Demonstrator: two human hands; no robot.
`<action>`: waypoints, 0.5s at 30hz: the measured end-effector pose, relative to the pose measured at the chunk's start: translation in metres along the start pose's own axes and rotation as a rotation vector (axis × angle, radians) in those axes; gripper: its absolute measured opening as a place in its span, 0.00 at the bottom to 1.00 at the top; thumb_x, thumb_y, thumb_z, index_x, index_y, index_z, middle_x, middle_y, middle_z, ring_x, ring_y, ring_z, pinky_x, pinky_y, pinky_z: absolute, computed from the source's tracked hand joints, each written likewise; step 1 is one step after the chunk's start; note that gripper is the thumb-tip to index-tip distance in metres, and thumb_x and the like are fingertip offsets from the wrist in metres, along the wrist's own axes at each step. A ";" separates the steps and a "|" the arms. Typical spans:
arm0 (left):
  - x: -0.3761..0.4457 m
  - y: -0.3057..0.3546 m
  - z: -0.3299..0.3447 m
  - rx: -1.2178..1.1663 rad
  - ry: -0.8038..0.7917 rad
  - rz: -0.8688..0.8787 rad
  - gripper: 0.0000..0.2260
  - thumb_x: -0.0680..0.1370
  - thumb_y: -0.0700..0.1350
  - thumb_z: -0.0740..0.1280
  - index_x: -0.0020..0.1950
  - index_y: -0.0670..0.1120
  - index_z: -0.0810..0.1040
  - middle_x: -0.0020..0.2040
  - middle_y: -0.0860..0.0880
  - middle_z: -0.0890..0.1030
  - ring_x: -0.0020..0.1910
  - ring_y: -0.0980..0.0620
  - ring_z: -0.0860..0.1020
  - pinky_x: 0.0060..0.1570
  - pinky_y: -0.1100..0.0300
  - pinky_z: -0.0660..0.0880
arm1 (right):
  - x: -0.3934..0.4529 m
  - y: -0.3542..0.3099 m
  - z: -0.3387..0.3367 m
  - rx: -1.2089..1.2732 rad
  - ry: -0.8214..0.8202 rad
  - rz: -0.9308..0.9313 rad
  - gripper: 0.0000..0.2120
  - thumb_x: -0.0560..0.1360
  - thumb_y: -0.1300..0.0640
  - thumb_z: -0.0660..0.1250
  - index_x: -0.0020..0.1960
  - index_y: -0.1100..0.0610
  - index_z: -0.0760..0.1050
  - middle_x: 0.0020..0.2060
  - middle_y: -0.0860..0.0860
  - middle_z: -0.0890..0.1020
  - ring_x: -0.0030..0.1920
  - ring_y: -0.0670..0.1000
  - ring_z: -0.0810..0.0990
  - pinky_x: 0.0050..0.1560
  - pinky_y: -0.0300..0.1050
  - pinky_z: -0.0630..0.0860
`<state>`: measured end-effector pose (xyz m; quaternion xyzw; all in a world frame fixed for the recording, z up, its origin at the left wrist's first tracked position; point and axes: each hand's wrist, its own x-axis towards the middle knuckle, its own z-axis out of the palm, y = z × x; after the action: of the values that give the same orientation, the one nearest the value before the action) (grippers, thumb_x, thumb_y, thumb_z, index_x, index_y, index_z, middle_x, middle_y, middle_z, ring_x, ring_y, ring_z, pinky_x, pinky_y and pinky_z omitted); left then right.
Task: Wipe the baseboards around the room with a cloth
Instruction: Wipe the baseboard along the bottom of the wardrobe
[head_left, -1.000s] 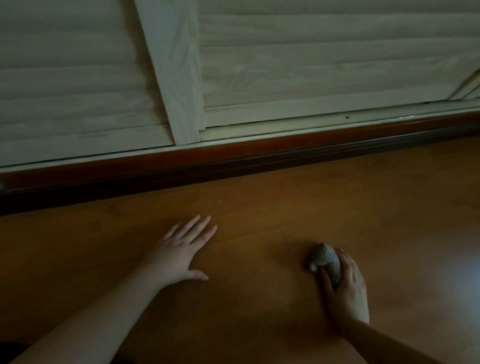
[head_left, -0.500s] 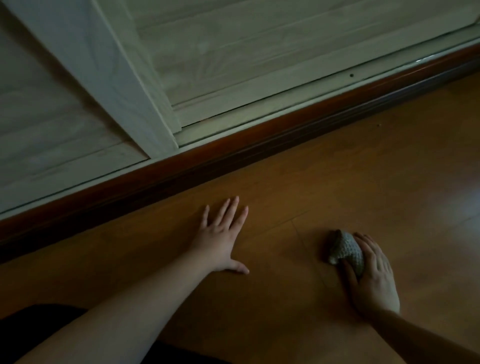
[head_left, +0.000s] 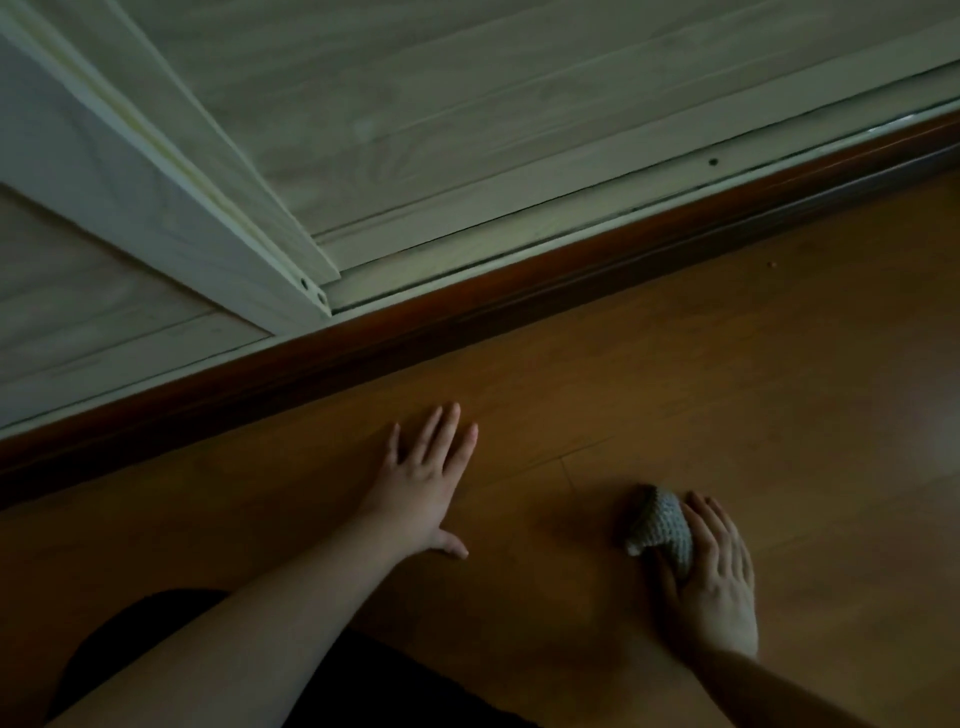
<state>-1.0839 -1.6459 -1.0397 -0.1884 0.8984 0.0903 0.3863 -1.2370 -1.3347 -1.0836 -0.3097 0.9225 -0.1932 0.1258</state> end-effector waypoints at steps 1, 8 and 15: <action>0.001 -0.001 0.000 -0.011 -0.012 0.005 0.62 0.66 0.72 0.71 0.75 0.53 0.24 0.73 0.45 0.20 0.73 0.43 0.24 0.72 0.34 0.34 | 0.000 0.001 0.001 -0.001 0.006 0.001 0.33 0.78 0.34 0.51 0.74 0.55 0.62 0.73 0.55 0.68 0.76 0.53 0.60 0.76 0.55 0.55; -0.008 0.012 -0.002 -0.138 0.019 -0.084 0.61 0.67 0.63 0.76 0.77 0.56 0.28 0.76 0.51 0.24 0.76 0.46 0.29 0.76 0.37 0.40 | 0.001 -0.002 0.005 0.038 0.132 -0.078 0.38 0.77 0.30 0.49 0.72 0.58 0.68 0.70 0.56 0.73 0.73 0.56 0.66 0.72 0.56 0.60; 0.000 0.040 -0.020 -0.149 -0.075 -0.267 0.62 0.68 0.58 0.78 0.78 0.53 0.29 0.77 0.49 0.26 0.78 0.43 0.34 0.76 0.41 0.44 | 0.002 0.006 0.006 0.083 0.095 -0.081 0.27 0.79 0.38 0.58 0.73 0.51 0.63 0.71 0.52 0.70 0.75 0.52 0.61 0.74 0.55 0.58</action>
<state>-1.1130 -1.6155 -1.0251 -0.3306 0.8412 0.1114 0.4132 -1.2399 -1.3335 -1.0914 -0.3320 0.9053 -0.2506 0.0867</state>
